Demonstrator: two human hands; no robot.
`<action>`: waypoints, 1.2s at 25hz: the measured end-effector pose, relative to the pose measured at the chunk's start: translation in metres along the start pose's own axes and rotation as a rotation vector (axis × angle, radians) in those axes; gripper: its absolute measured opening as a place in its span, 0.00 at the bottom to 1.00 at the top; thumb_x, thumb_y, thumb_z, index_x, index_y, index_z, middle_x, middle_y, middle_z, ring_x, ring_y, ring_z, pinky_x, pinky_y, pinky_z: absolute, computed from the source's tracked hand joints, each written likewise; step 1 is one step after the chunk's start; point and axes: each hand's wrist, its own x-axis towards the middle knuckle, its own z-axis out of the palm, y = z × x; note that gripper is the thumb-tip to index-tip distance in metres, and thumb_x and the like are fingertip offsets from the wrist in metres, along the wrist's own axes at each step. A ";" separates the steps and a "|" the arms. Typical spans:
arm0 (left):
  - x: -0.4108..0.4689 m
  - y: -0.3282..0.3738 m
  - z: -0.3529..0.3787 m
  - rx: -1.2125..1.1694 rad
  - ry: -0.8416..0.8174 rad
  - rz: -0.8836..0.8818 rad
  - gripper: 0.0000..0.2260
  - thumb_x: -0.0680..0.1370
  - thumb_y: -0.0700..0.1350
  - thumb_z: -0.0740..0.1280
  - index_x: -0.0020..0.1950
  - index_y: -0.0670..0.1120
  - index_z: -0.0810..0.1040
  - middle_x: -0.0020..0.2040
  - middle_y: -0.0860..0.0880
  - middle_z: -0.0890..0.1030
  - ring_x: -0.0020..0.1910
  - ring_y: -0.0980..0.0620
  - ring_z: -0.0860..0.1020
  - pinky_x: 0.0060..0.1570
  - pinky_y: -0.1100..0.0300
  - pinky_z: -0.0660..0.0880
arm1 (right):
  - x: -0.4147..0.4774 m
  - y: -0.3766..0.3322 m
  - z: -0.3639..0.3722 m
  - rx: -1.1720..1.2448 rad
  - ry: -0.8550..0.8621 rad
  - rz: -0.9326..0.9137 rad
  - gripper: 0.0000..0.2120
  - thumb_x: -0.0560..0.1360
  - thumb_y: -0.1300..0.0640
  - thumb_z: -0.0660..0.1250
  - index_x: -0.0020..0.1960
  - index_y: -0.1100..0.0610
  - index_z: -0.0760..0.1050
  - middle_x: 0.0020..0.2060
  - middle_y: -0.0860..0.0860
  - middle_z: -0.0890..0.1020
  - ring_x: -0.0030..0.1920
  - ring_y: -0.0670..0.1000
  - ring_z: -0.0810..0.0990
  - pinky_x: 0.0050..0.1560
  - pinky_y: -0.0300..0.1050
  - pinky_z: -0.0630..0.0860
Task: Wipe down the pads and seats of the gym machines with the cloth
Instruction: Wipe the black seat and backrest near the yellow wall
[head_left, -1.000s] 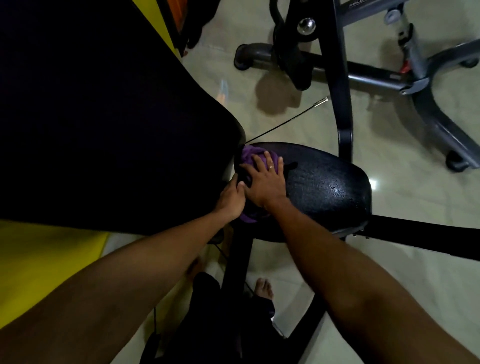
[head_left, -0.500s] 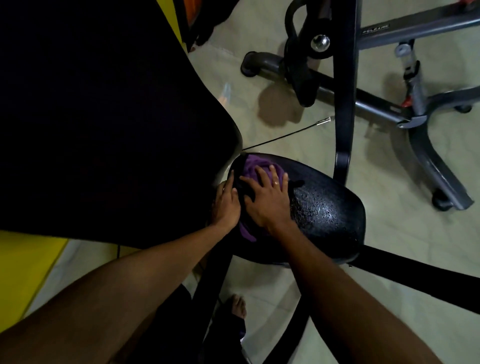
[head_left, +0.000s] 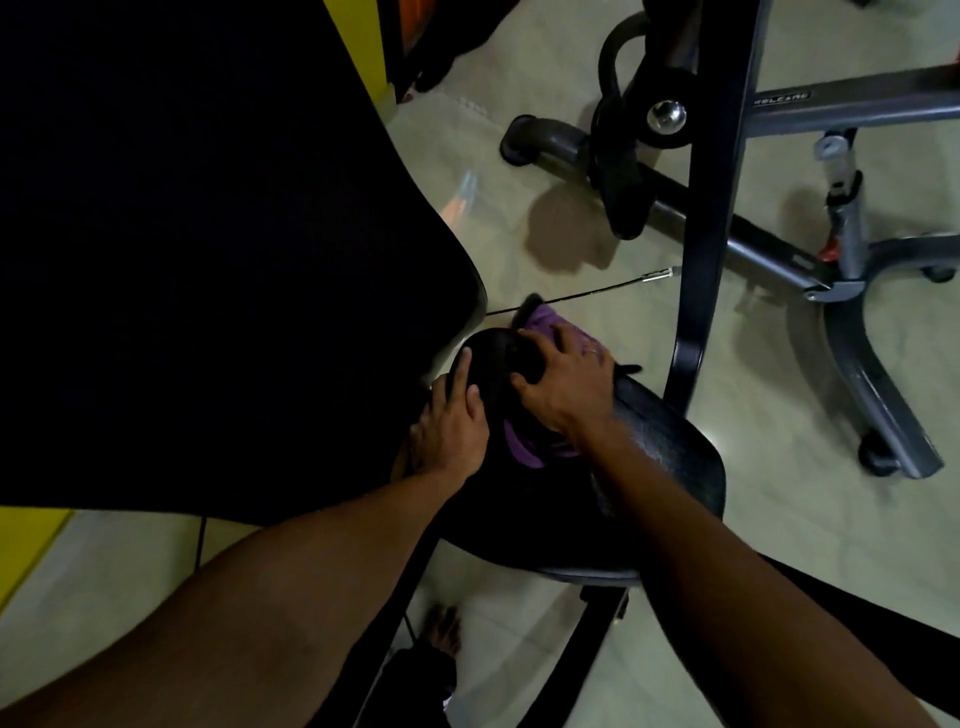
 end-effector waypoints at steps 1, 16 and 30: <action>-0.001 -0.002 0.002 0.023 0.007 -0.003 0.25 0.85 0.53 0.50 0.81 0.62 0.47 0.77 0.49 0.63 0.62 0.39 0.76 0.57 0.44 0.73 | 0.011 -0.021 0.002 -0.023 -0.017 -0.067 0.30 0.74 0.34 0.62 0.74 0.38 0.66 0.75 0.54 0.67 0.72 0.61 0.69 0.74 0.63 0.56; 0.000 -0.003 0.004 -0.009 0.047 0.029 0.24 0.85 0.54 0.50 0.81 0.61 0.49 0.76 0.47 0.66 0.60 0.36 0.77 0.53 0.43 0.74 | 0.004 0.015 -0.006 0.092 0.081 0.154 0.27 0.74 0.34 0.61 0.69 0.45 0.70 0.66 0.54 0.74 0.62 0.62 0.76 0.66 0.58 0.66; 0.004 -0.024 -0.002 -0.081 -0.111 0.109 0.24 0.86 0.55 0.48 0.82 0.59 0.46 0.81 0.49 0.56 0.68 0.34 0.72 0.62 0.40 0.70 | -0.046 -0.011 0.016 0.083 0.103 0.221 0.33 0.76 0.36 0.59 0.79 0.42 0.61 0.82 0.55 0.56 0.82 0.59 0.47 0.79 0.63 0.38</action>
